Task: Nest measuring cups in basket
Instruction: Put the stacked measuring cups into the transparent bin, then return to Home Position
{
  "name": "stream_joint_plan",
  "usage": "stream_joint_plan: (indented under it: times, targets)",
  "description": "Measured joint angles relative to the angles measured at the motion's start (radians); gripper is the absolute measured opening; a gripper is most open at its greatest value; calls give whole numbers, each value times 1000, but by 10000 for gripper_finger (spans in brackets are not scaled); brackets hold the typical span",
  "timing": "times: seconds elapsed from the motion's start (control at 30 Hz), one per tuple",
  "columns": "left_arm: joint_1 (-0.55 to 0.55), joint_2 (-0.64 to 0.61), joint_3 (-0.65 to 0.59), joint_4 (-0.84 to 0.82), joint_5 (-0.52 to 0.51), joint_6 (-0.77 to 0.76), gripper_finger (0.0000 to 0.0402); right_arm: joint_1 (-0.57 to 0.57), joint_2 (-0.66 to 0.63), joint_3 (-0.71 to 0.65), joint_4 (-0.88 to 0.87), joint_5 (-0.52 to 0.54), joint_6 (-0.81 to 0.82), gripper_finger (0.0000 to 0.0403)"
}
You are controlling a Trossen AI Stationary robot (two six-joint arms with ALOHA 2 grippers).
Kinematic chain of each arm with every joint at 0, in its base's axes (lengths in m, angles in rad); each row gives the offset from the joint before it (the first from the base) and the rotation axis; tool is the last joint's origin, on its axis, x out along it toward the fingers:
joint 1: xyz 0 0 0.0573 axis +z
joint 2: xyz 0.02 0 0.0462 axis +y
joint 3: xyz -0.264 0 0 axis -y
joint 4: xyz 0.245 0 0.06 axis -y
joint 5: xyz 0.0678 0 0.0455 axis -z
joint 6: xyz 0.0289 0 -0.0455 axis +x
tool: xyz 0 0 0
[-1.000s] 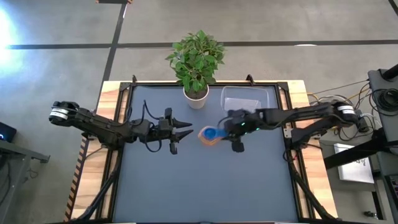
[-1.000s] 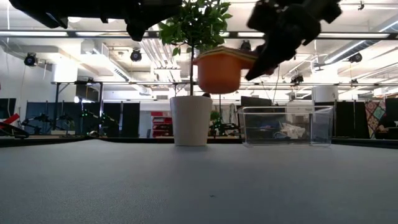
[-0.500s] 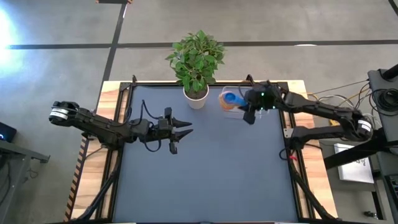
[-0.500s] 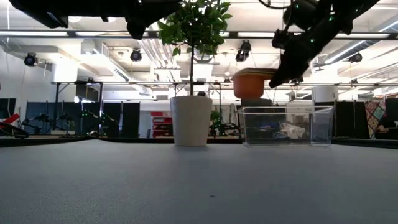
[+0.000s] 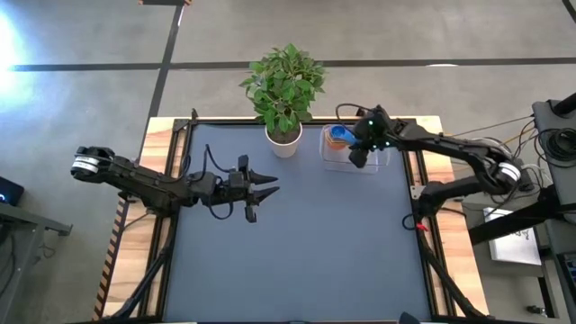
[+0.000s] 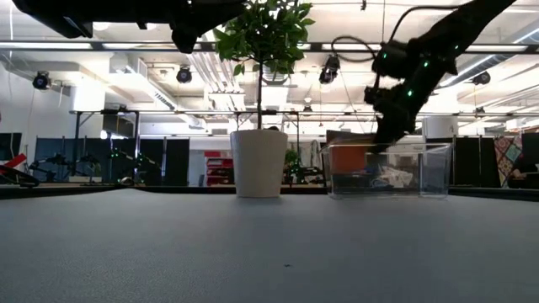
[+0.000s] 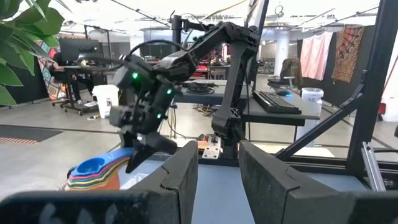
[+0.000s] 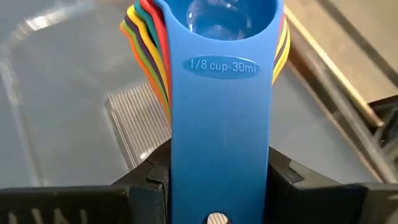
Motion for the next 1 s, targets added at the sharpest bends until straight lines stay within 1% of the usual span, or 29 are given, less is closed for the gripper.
stream_joint_plan:
  times: [0.13, 0.33, 0.4, 0.5, 0.6, 0.73, 0.9, 1.0]
  targets:
    - [0, 0, 0, -1, 0, 0, 100, 0, 71, 0, -10, -1, -44, 131]
    - [0, 2, 0, -5, 0, 0, 100, -4, 161, 0, -5, 0, -60, 132]
    - [0, 2, 0, -7, 0, 0, 100, -4, 179, 0, -5, -2, -50, 139]
    - [0, 2, 0, -13, 0, 0, 100, -4, 191, 0, -4, -3, -35, 161]
    - [0, 2, 0, -19, 0, 0, 100, -4, 180, 0, -4, 5, -34, 186]
    - [0, 2, 0, -22, 0, 0, 100, -4, 130, 0, -10, 6, -4, 212]
    - [0, 2, 0, -22, 0, 0, 100, -4, 38, 0, -28, 54, 37, 231]
    - [0, 2, 0, -22, 0, 0, 100, -4, -16, 0, -58, 52, 37, 237]
